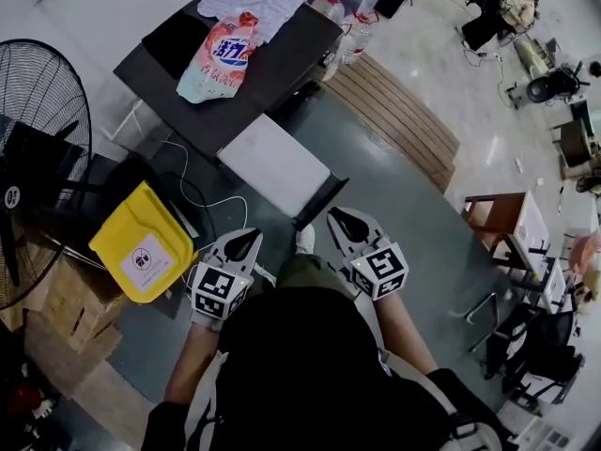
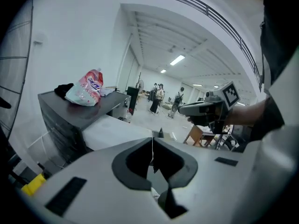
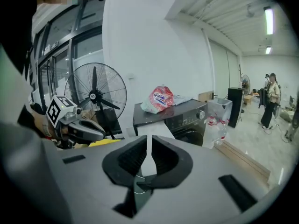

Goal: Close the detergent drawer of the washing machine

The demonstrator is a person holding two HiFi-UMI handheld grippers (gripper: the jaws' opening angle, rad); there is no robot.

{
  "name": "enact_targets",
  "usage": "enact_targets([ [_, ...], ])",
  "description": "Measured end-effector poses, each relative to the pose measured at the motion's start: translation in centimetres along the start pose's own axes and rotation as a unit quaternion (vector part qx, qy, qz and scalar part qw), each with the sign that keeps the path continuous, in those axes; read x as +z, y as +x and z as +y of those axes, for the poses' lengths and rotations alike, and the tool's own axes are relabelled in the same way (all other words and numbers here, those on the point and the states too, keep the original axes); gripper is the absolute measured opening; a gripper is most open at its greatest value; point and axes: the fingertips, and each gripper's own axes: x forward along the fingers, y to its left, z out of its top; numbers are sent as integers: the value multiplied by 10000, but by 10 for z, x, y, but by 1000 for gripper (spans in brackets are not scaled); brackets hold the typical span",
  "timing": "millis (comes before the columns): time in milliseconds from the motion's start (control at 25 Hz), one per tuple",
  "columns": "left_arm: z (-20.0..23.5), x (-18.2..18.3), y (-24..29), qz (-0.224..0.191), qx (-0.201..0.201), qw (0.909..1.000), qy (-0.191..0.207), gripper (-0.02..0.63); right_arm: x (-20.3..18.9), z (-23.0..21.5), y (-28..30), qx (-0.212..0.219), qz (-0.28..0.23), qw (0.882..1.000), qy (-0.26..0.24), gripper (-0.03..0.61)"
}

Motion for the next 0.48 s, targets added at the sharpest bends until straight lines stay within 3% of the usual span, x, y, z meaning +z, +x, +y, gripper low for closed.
enact_targets([
  [480,-24,-48,81,961,93,9943,-457,12,-75,-97,10,148,819,9965,64,39],
])
